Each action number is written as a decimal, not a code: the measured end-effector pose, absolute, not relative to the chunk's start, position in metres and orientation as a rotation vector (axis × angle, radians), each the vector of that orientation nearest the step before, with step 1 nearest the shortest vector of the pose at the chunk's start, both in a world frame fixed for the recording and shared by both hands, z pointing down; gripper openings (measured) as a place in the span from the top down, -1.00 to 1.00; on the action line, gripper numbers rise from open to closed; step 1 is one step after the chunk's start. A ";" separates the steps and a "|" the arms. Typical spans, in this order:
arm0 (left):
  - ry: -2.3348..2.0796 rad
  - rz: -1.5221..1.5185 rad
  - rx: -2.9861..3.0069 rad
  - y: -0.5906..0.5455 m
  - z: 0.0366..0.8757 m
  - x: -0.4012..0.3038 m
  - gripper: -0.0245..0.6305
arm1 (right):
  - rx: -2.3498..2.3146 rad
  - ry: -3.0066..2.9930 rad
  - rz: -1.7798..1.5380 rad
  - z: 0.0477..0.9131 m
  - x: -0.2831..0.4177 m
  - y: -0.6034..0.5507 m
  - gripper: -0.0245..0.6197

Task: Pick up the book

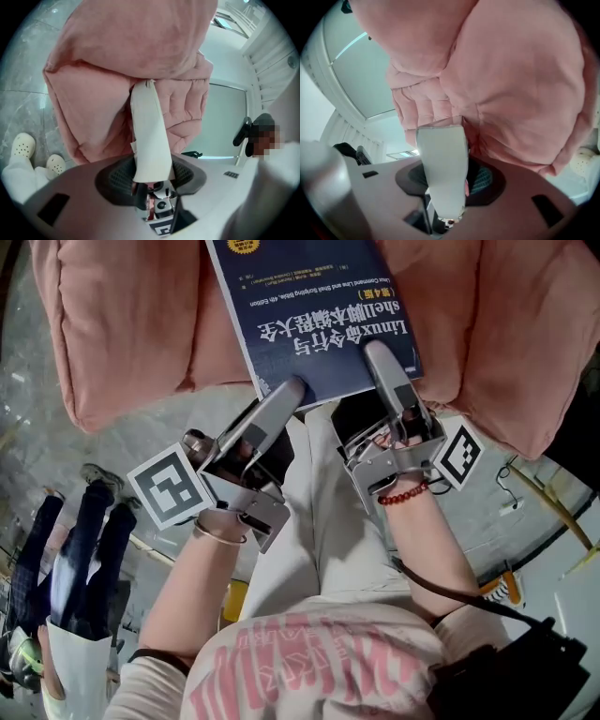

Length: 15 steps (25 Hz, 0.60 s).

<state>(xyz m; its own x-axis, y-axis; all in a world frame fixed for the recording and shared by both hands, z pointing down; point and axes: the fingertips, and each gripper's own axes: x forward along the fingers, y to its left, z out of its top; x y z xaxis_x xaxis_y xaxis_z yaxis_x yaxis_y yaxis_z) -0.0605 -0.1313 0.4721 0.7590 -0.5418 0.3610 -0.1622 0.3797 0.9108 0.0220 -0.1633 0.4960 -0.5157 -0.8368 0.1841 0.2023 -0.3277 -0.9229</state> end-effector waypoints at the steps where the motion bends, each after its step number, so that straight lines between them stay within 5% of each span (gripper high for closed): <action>1: -0.709 -0.267 1.176 -0.132 0.472 -0.061 0.33 | -0.889 1.184 -1.919 0.496 0.022 -0.164 0.35; 15: -0.727 -0.161 1.228 -0.128 0.476 -0.058 0.33 | -0.838 1.138 -1.977 0.503 0.023 -0.164 0.34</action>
